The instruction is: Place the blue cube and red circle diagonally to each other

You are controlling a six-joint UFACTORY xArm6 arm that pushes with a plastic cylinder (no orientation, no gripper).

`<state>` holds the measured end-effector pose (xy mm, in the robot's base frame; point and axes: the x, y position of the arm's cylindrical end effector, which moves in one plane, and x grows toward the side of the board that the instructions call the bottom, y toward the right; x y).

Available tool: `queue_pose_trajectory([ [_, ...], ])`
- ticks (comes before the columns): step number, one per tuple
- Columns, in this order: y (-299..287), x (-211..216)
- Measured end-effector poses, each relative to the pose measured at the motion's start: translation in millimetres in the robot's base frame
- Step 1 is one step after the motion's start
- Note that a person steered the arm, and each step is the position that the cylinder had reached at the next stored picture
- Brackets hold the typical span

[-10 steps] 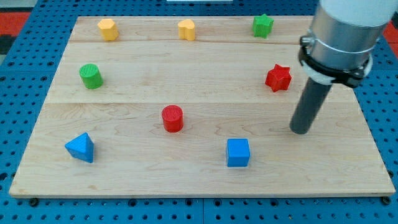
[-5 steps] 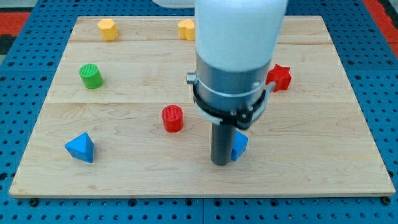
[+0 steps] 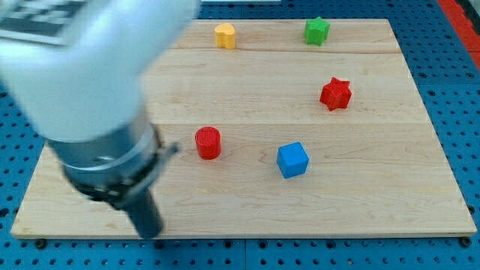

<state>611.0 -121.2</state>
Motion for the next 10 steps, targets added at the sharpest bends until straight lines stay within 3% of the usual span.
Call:
queue_pose_trajectory([
  [2, 10, -74],
  [3, 64, -83],
  [4, 69, -100],
  [5, 59, -110],
  [8, 61, -196],
  [9, 61, -208],
  [10, 16, -188],
])
